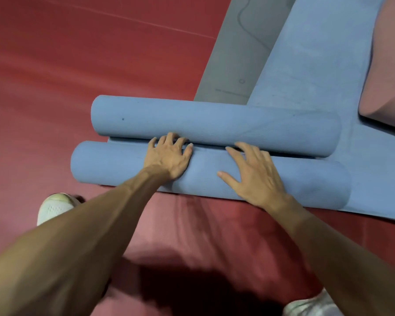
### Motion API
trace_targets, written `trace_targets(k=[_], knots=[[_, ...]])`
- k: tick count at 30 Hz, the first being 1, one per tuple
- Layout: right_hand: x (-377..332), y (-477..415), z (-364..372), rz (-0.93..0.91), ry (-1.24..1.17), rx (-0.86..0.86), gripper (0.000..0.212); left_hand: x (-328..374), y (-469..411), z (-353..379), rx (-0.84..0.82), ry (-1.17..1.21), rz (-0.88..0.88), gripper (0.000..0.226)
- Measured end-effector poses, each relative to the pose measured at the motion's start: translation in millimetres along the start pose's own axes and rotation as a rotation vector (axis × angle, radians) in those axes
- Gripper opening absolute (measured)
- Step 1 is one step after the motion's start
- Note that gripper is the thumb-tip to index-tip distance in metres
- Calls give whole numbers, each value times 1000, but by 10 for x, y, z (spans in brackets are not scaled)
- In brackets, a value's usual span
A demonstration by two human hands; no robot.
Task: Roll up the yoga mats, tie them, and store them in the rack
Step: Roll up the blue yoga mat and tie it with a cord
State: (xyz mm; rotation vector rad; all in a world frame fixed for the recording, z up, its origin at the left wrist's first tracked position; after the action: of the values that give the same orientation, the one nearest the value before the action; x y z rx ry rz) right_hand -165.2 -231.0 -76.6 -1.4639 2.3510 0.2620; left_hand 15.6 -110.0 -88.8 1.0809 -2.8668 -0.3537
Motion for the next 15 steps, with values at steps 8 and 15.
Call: trace_targets(k=[8, 15], knots=[[-85, 72, 78, 3, 193, -257, 133, -14, -112, -18, -89, 6, 11, 55], [-13, -146, 2, -61, 216, -295, 117, -38, -5, -18, 11, -10, -33, 55]])
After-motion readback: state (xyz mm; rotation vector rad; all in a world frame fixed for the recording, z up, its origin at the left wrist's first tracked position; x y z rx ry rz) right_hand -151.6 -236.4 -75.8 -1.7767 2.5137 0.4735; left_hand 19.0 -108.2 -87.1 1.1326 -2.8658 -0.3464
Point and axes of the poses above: each hand's wrist, its own y-axis away from the middle knuckle, its own z-axis out of the palm, x = y × z, the point moved 2 cm from there along -y, towards the middle knuckle, and after that the axes turned 12 degrees about -y, right-handed, at the moved point
